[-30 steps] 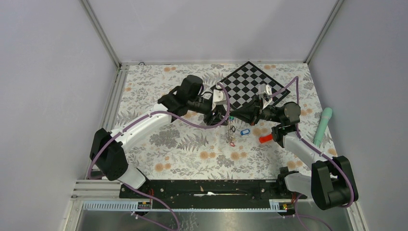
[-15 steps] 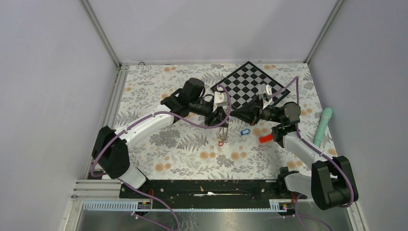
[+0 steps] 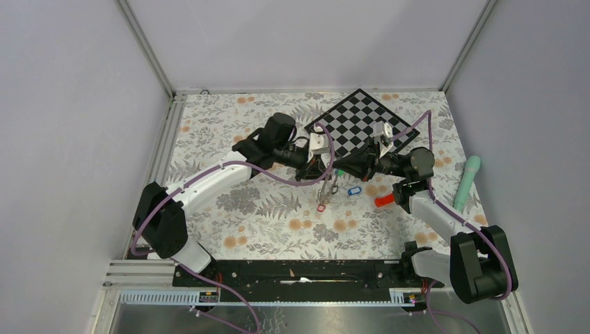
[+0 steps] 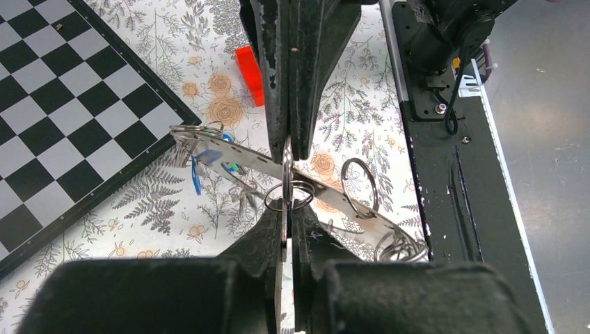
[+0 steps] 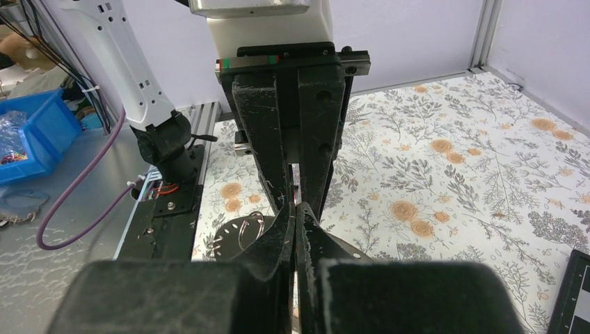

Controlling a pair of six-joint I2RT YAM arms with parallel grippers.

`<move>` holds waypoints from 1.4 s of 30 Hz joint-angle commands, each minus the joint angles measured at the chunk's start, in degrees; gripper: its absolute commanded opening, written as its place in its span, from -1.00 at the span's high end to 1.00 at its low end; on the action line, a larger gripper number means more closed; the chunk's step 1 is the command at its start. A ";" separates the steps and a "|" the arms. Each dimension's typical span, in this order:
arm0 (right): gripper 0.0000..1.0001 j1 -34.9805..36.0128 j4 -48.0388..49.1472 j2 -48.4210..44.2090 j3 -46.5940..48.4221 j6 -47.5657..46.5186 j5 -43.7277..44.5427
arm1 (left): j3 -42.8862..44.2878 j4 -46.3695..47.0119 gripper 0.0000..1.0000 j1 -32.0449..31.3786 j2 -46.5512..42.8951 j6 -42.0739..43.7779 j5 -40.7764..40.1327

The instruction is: Put the keys on the keyring

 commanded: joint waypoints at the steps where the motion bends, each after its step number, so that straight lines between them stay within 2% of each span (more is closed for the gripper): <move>1: 1.00 -0.27 2.32 -0.99 1.35 -1.27 0.34 | 2.01 0.24 1.00 -0.22 -1.35 0.77 0.12; 16: 1.00 -0.27 -4.03 -0.89 1.62 -7.20 -0.61 | 8.50 -7.34 1.00 -0.37 -2.02 4.20 -5.58; 42: 1.00 -0.29 -9.71 -1.30 2.41 -11.34 0.62 | 9.85 -12.62 1.00 -1.46 -4.17 8.64 -11.98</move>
